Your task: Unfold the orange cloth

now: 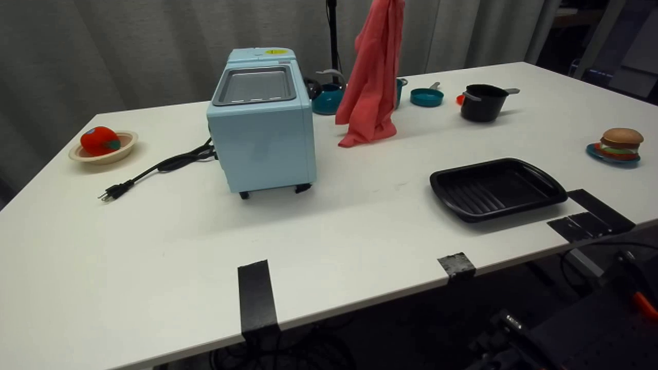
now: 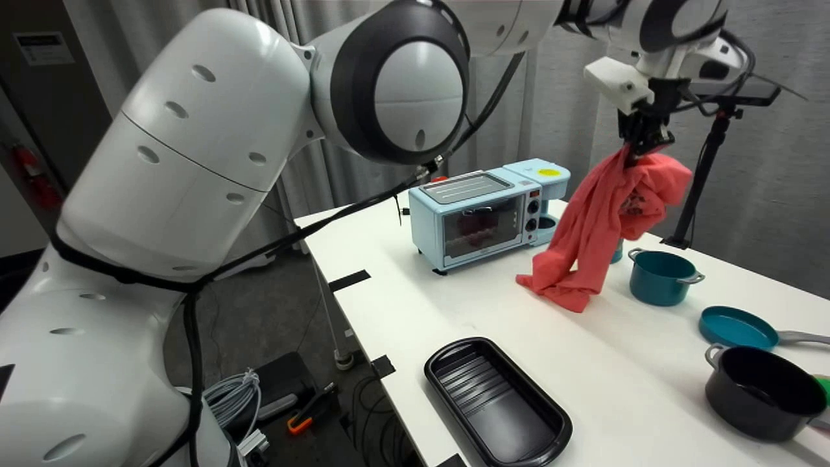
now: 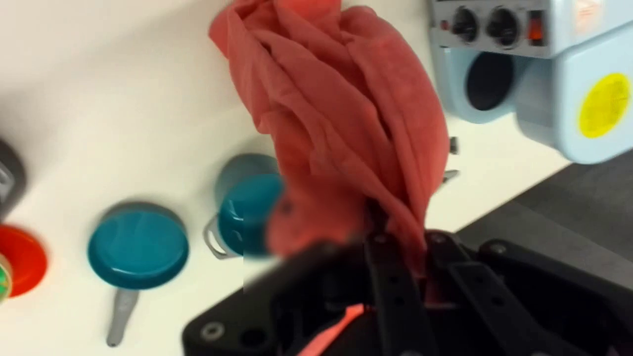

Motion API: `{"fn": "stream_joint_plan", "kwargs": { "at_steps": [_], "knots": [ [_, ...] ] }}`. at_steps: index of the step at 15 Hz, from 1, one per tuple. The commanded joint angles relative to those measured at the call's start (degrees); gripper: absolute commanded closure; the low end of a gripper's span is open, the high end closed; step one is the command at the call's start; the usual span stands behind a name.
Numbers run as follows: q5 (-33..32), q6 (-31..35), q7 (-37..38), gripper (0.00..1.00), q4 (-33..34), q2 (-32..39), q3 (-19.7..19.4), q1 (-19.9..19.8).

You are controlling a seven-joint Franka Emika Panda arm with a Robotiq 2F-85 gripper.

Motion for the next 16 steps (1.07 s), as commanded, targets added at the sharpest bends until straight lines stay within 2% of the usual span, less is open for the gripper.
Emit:
{"fn": "stream_joint_plan", "kwargs": {
  "at_steps": [1,5,8,16],
  "knots": [
    [-4.0,3.8,1.9,0.98,-5.7,2.7,-4.4,-0.5],
    [-7.7,6.2,2.1,0.98,-13.0,3.9,-8.9,-0.6],
    [-6.3,7.2,0.4,0.98,-17.2,3.0,-8.9,-1.1],
    [2.6,16.0,-13.4,0.98,-35.8,-10.7,0.8,-1.9]
  ]
}}
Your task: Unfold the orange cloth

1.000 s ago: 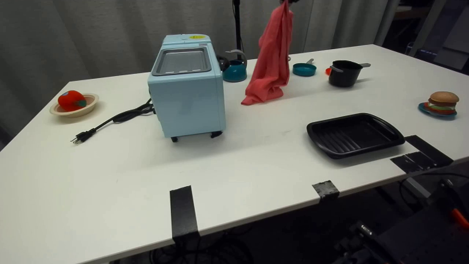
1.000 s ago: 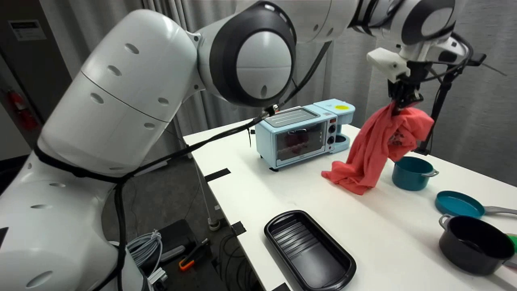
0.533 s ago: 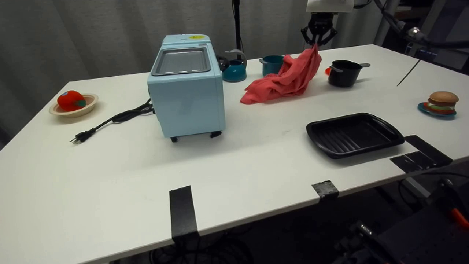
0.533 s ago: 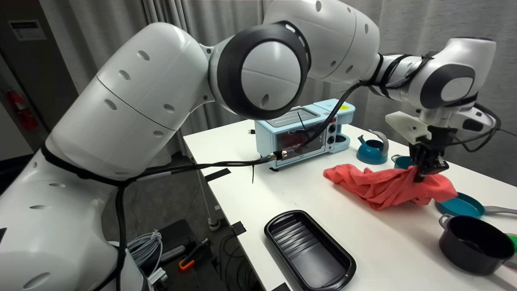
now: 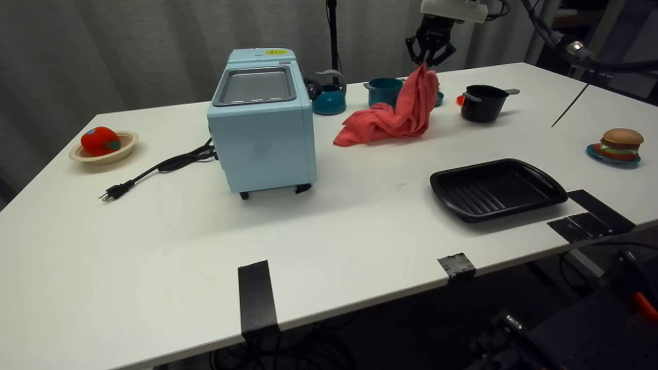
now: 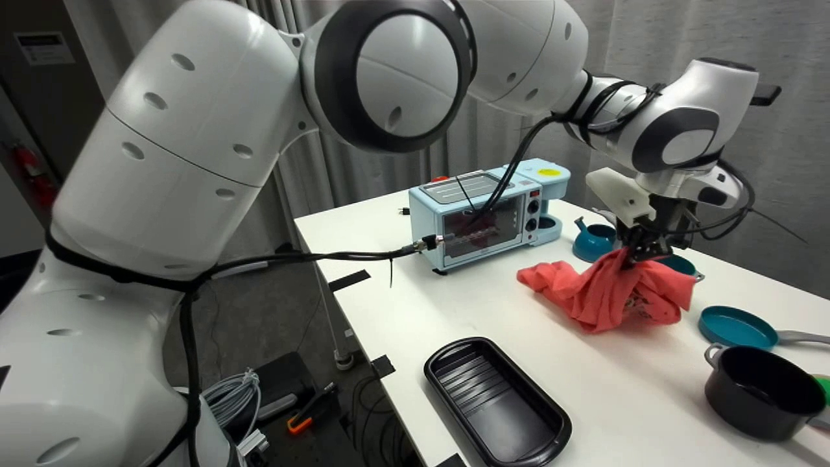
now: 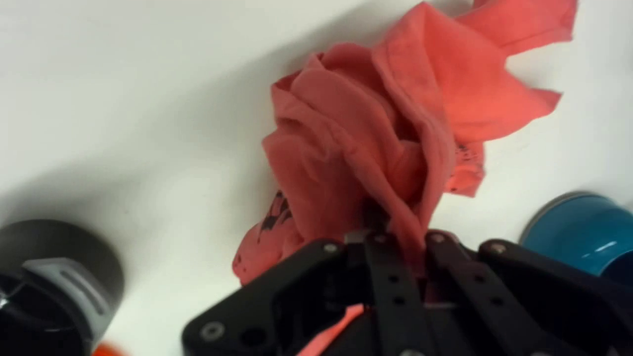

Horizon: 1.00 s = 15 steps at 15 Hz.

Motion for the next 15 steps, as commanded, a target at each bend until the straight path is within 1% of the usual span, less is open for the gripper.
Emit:
{"fn": "stream_joint_plan", "kwargs": {
  "at_steps": [1,4,7,10,12,14,15],
  "knots": [
    [5.2,3.4,-8.3,0.98,-13.0,-9.8,5.0,-0.9],
    [9.2,3.7,-13.9,0.98,-19.2,-13.8,7.6,-0.7],
    [11.9,5.4,-17.4,0.98,-23.1,-15.4,8.7,0.1],
    [14.2,9.3,-19.6,0.98,-25.1,-16.0,9.5,0.5],
    [15.8,11.0,-21.0,0.98,-25.9,-16.5,10.0,0.0],
    [17.7,14.7,-22.4,0.98,-26.2,-16.3,10.4,0.0],
    [18.9,18.6,-23.7,0.98,-26.7,-16.1,10.8,0.2]
  ]
}}
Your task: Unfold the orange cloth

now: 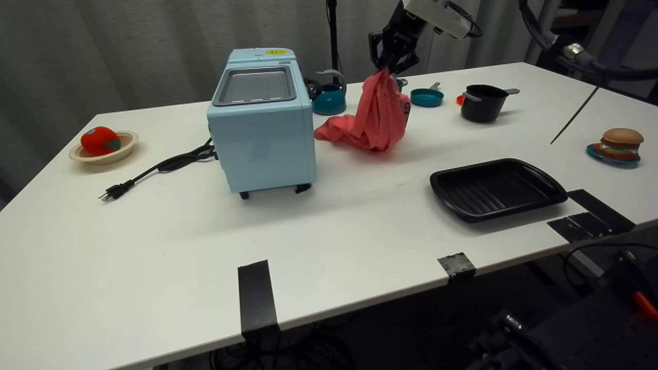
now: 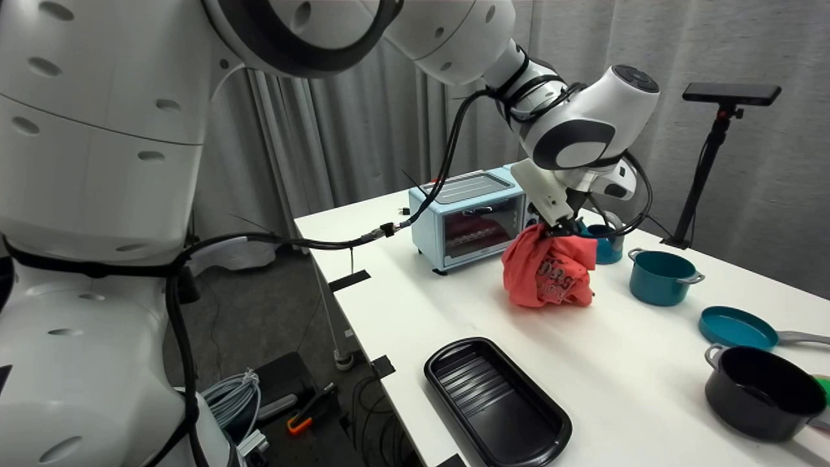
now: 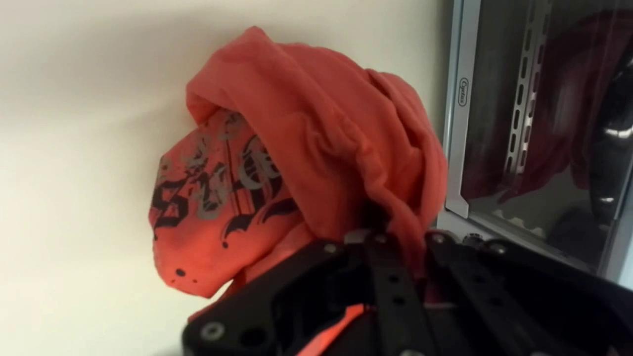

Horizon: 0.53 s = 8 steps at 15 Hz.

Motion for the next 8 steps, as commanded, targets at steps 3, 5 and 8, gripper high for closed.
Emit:
{"fn": "stream_joint_plan", "kwargs": {
  "at_steps": [3,5,8],
  "knots": [
    [7.4,13.5,-7.0,0.98,-3.5,-1.3,2.9,-0.4],
    [10.5,19.1,-9.7,0.98,-4.4,-1.2,4.7,-0.5],
    [14.1,25.8,-14.0,0.66,-4.3,-0.4,7.2,-0.7]
  ]
}}
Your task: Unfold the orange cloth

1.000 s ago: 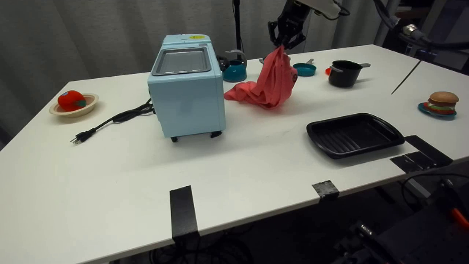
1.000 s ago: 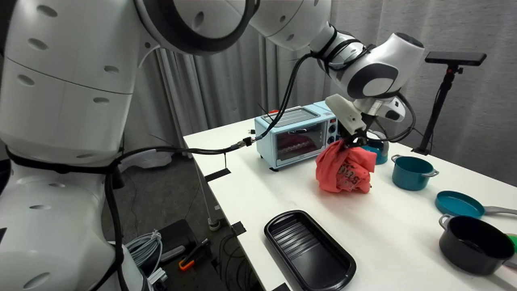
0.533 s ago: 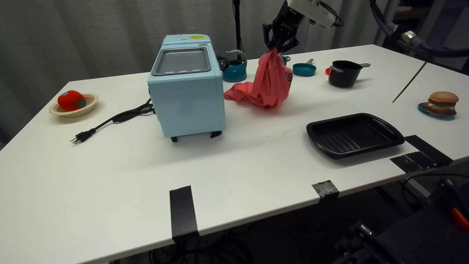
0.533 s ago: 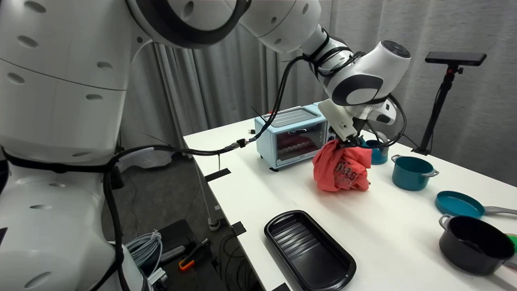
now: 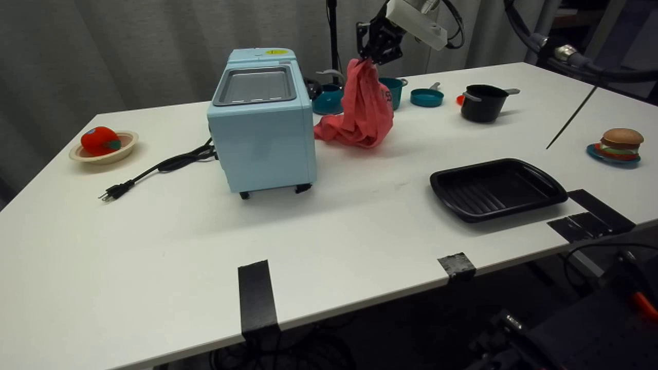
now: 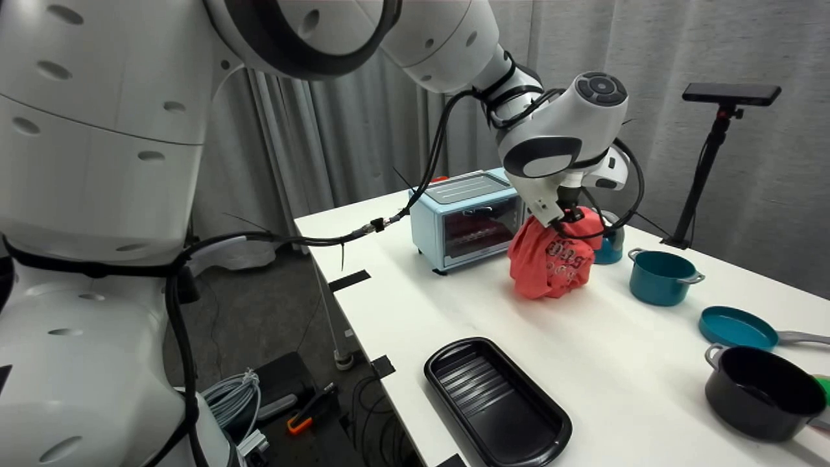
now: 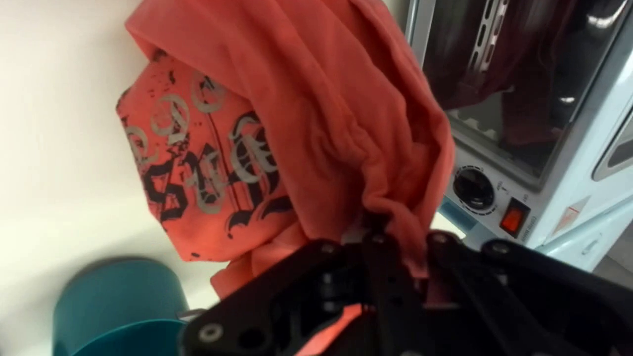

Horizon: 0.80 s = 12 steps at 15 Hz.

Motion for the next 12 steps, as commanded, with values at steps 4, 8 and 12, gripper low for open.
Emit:
{"fn": "stream_joint_plan", "kwargs": {
  "at_steps": [4,8,12],
  "knots": [
    [8.1,11.1,-10.1,0.37,-1.2,-0.4,5.4,-1.8],
    [8.4,9.9,-10.0,0.06,-2.1,-1.5,5.0,-2.2],
    [5.2,6.4,-6.7,0.00,-3.5,-3.4,2.0,-1.8]
  ]
}}
